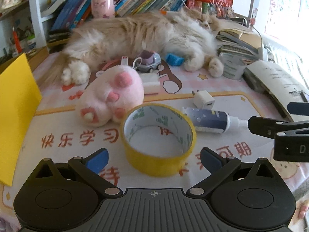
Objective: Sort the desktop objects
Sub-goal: 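Grasp the yellow tape roll with the left tool while the right tool grasps the navy spray bottle, then carry the tape roll and spray bottle up toward the yellow cardboard box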
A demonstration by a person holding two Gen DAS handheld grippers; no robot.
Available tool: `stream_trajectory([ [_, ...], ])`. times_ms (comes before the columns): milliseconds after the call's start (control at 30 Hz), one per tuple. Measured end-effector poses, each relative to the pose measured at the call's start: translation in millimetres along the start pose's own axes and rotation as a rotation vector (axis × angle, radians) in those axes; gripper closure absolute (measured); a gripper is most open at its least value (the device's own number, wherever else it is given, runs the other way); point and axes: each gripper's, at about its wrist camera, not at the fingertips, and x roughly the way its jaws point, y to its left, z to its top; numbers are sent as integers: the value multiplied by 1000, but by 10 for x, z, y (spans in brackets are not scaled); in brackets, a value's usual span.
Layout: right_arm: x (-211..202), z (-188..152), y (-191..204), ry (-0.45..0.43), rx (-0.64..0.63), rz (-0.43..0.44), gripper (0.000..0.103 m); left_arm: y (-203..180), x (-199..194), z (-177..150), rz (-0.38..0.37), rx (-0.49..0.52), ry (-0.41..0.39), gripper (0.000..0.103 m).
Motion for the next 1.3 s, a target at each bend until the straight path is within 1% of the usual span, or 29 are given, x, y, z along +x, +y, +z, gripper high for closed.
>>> stream_trajectory([
  [167,105,84,-49,1,-23,43,3,-50,113,80,29,40,-17,1],
  [233,175,120,-65,20,-30,71,3,-55,159,99,41,45,-16,1],
  [333,292,174,-87,54,-33,86,3,-45,213,110,32,35,-7,6],
  [400,359,214,-102,75,-33,111,3,-56,240,100,13,40,-3,13],
  [433,394,233,-103,87,-40,126,3,-63,238,89,17,45,-10,13],
  [500,474,259,-82,117,-78,166,3,-54,227,76,18,38,-16,14],
  [600,569,288,-17,138,-154,237,6,-3,157,41,47,27,-15,14],
  [667,624,306,26,151,-197,276,19,70,61,10,58,3,-20,14],
  [700,659,318,46,160,-218,293,21,115,8,-5,67,-12,-23,14],
  [733,696,331,71,168,-240,308,28,165,-48,-19,75,-32,-26,14],
  [767,727,339,93,175,-259,319,38,224,-111,-33,81,-56,-31,14],
  [833,797,350,151,196,-312,353,46,339,-239,-59,86,-108,-48,14],
  [900,850,346,223,215,-365,381,50,425,-350,-77,94,-152,-62,14],
  [1000,895,339,326,226,-438,401,52,498,-477,-102,101,-202,-78,14],
  [1133,944,421,375,251,-444,447,62,554,-594,-132,101,-253,-95,14],
  [1233,928,441,439,269,-451,454,71,574,-655,-144,102,-274,-109,14],
  [1267,905,438,456,277,-444,462,73,576,-672,-145,103,-281,-113,14],
  [1300,888,431,468,283,-431,470,73,578,-683,-145,102,-286,-116,14],
])
